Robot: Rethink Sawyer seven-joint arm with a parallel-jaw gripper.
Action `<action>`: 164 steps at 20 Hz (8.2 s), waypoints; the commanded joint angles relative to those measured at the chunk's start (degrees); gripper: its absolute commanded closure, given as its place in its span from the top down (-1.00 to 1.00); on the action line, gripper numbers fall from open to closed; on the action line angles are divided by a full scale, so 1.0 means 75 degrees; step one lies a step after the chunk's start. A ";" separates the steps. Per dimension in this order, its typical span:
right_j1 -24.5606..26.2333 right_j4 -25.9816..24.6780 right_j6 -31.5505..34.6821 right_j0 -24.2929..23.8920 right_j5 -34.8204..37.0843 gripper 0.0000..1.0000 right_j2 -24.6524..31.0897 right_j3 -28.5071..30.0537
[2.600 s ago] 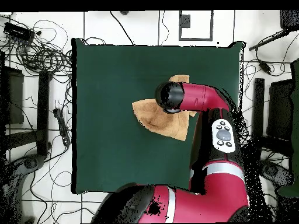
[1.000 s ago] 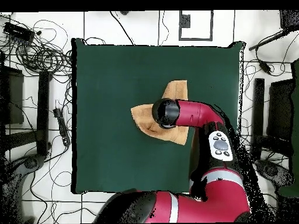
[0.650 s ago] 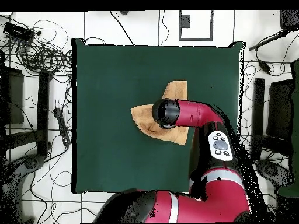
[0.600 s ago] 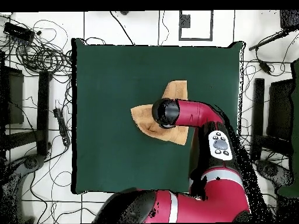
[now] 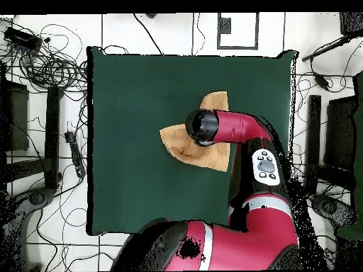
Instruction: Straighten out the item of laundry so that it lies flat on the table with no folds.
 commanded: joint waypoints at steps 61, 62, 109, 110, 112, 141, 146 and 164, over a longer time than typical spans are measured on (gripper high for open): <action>0.0870 0.0422 0.0026 0.0261 0.1458 -1.00 0.1033 -0.1977; 0.0879 0.0426 0.0037 0.0261 0.1458 -1.00 0.1029 -0.1985; 0.0915 0.0544 0.0556 0.0371 0.1511 1.00 0.0781 -0.1980; 0.0916 0.0547 0.0558 0.0371 0.1507 1.00 0.0779 -0.1980; 0.0918 0.0555 0.0565 0.0375 0.1514 1.00 0.0771 -0.1984; 0.0911 0.0585 0.0570 0.0379 0.1500 1.00 0.0743 -0.1878; 0.0943 0.0602 0.0721 0.0325 0.1205 1.00 0.0754 -0.1376; 0.0989 0.0655 0.0743 0.0151 0.0234 1.00 0.0944 -0.0468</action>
